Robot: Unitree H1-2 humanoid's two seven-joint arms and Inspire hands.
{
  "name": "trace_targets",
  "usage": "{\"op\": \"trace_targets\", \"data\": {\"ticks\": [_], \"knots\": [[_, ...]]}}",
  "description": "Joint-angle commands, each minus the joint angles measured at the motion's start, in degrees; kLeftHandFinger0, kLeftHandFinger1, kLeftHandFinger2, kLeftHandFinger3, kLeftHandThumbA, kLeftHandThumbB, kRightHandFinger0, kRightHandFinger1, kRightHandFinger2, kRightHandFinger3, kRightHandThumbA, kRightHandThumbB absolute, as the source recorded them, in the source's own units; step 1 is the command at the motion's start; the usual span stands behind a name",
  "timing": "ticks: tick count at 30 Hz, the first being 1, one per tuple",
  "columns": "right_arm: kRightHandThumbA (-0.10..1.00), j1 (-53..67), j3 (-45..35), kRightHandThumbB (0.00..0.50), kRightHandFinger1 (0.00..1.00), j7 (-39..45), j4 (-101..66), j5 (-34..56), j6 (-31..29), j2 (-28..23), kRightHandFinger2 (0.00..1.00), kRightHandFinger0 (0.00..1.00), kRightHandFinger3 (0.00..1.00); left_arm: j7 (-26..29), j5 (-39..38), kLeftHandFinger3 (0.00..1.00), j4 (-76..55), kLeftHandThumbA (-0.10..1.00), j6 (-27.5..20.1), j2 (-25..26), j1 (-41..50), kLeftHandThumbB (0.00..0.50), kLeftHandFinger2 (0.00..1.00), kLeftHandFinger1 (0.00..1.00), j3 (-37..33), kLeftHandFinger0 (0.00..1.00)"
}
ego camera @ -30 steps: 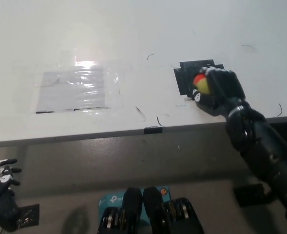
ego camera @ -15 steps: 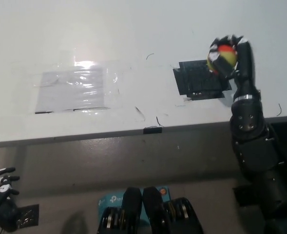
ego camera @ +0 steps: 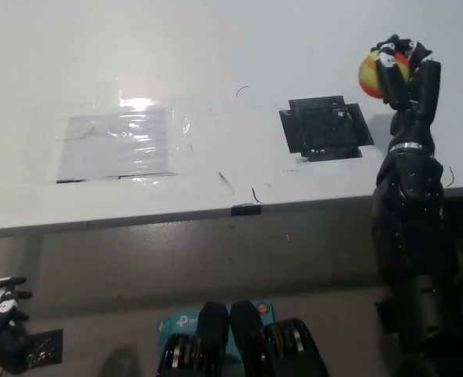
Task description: The robot uses right hand to squeeze a small tennis ball placed on the black area of the table
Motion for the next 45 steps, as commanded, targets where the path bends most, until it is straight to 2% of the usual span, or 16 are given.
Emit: {"op": "trace_targets", "data": {"ticks": [1,6,13,14,16,18,19,21,23,24,25,29,35,36,38,45], "knots": [[-0.10,-3.34,-7.23,0.011,0.00,3.65,-9.41,20.50,4.43,3.91,0.19,0.00,0.28,0.60,0.35,0.57,-1.75,0.31,-3.92,1.12,0.02,0.101,0.49,0.33,1.04,0.22],[-0.10,-1.78,-8.30,0.020,0.00,3.05,-12.08,21.33,5.60,5.08,0.24,0.00,0.34,0.51,0.57,0.63,-1.60,0.30,-4.14,1.30,-0.07,0.092,0.52,0.34,0.89,0.23],[-0.10,-0.31,-8.47,0.037,0.00,2.59,-14.56,22.40,6.52,5.86,0.28,0.00,0.31,-0.10,0.09,0.63,-1.58,0.28,-4.37,1.61,-0.24,0.077,0.51,0.33,0.99,0.22],[-0.10,0.02,-8.45,0.041,0.00,2.54,-15.01,22.83,6.60,6.06,0.28,0.00,0.31,-0.03,0.46,0.60,-1.46,0.37,-4.74,1.73,-0.16,0.143,0.50,0.33,0.87,0.23],[-0.10,0.23,-8.17,0.030,0.00,2.39,-15.38,23.06,6.81,5.89,0.28,0.00,0.31,0.18,0.65,0.60,-1.70,0.37,-4.37,1.61,-0.18,0.142,0.49,0.33,0.80,0.22],[-0.10,0.18,-7.78,0.026,0.00,2.29,-15.20,23.13,7.01,5.40,0.29,0.00,0.32,0.36,1.22,0.64,-2.00,0.33,-3.78,1.80,-0.53,0.116,0.54,0.36,0.49,0.24],[-0.10,0.01,-6.88,0.092,0.00,1.77,-14.75,21.54,8.03,4.66,0.31,0.00,0.35,0.16,1.00,0.66,-1.96,0.31,-3.68,1.87,-0.65,0.113,0.57,0.36,0.50,0.25],[-0.10,-0.63,-5.19,0.108,0.00,2.32,-12.31,18.68,6.52,3.14,0.35,0.00,0.37,0.03,0.87,0.67,-1.94,0.31,-3.45,1.97,-0.83,0.108,0.56,0.36,0.52,0.24],[-0.10,-0.93,-2.75,0.067,0.00,4.35,-9.86,16.47,4.29,1.25,0.35,0.00,0.41,-0.20,0.37,0.67,-2.14,0.27,-3.12,2.06,-1.06,0.093,0.57,0.36,0.71,0.24],[-0.10,-1.12,0.25,0.061,0.00,5.76,-8.79,13.73,5.05,-0.76,0.35,0.00,0.46,-0.67,0.23,0.67,-1.50,0.26,-4.74,2.20,-1.02,0.081,0.56,0.36,0.64,0.24],[-0.10,-1.72,5.57,0.105,0.00,5.74,-7.68,6.47,4.67,-3.80,0.39,0.00,0.46,-0.42,0.55,0.65,-2.04,0.27,-3.52,2.34,-1.20,0.100,0.53,0.35,0.52,0.21],[-0.10,-5.55,18.81,0.213,0.07,1.38,-0.44,-10.90,2.00,-11.33,0.45,0.00,0.38,-0.45,0.28,0.66,-2.44,0.20,-3.05,2.28,-1.44,0.076,0.54,0.34,0.55,0.19],[-0.10,-11.39,37.00,0.096,0.01,4.07,9.72,-26.27,6.19,-18.90,0.37,0.00,0.28,-0.11,0.40,0.65,-2.89,0.15,-2.19,1.97,-1.64,0.084,0.54,0.35,0.50,0.21],[-0.10,-11.58,39.04,0.125,0.01,4.06,11.00,-27.55,5.95,-19.32,0.38,0.00,0.26,-0.47,0.15,0.65,-2.44,0.14,-2.67,2.12,-1.74,0.079,0.54,0.36,0.50,0.21],[-0.10,-12.30,43.16,0.068,0.10,4.75,13.78,-29.64,7.63,-19.76,0.50,0.00,0.29,-0.48,0.55,0.67,-2.56,0.10,-2.41,2.30,-1.81,0.064,0.57,0.36,0.24,0.21],[-0.10,-12.66,52.60,0.157,0.16,-0.45,22.59,-32.91,5.28,-18.24,0.50,0.00,0.30,-0.61,1.31,0.65,-2.10,0.13,-2.53,3.30,-3.29,0.095,0.60,0.39,-0.16,0.22]]}}
